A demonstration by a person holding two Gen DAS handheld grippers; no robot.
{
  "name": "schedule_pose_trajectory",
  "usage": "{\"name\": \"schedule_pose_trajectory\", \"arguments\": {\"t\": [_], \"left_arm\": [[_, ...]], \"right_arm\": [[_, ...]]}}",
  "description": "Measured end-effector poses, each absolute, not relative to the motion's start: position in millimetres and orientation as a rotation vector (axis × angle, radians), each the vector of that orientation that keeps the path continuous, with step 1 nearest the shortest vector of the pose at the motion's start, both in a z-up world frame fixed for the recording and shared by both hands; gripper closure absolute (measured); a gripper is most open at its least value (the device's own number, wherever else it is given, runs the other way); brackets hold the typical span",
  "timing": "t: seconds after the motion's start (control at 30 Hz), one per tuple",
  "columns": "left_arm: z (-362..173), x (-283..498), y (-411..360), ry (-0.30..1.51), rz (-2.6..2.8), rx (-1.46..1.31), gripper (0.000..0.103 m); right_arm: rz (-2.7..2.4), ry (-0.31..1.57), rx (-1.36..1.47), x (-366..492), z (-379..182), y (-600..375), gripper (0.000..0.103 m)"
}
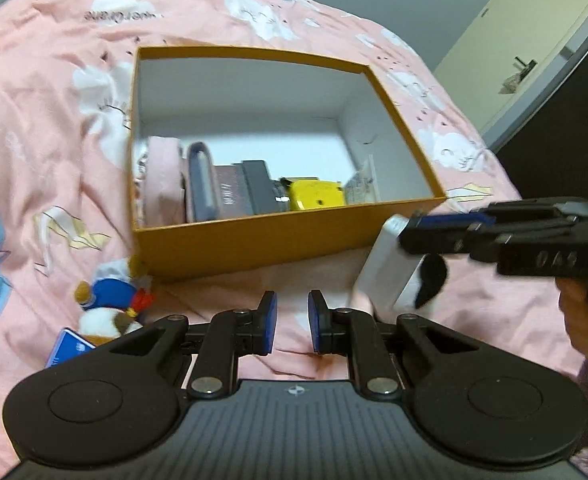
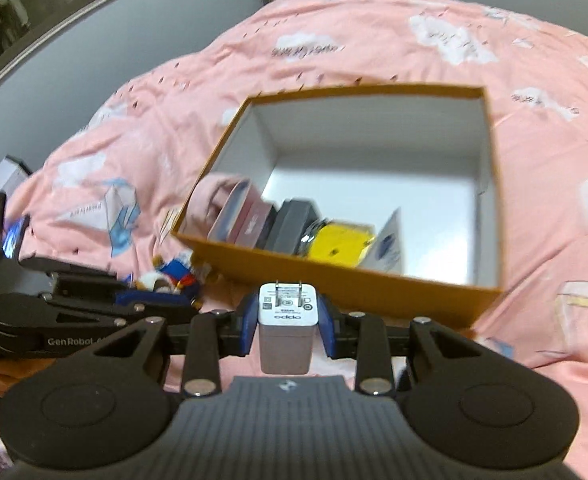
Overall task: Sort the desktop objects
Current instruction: 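Grasp the pink tube with the left tool while the right tool holds the charger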
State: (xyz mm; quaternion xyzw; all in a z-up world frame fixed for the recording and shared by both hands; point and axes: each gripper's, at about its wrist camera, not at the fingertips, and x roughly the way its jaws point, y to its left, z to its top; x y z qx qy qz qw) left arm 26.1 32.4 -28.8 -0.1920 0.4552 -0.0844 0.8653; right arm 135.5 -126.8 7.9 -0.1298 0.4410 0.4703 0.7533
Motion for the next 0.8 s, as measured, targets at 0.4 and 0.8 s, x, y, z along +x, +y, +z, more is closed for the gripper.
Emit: {"name": "schedule_pose_trajectory", "arguments": {"t": [0.4,0.8], "left_arm": [[-49,66,-38,1.078,-0.441,-0.245,0.074],[-94,119,-67,1.227,-0.398,-0.178,0.071]], "right_arm": [[0.830,0.916,-0.187,164,30,-197,0.069],[0.797,0.912,-0.108,178,18,-225,0.069]]}}
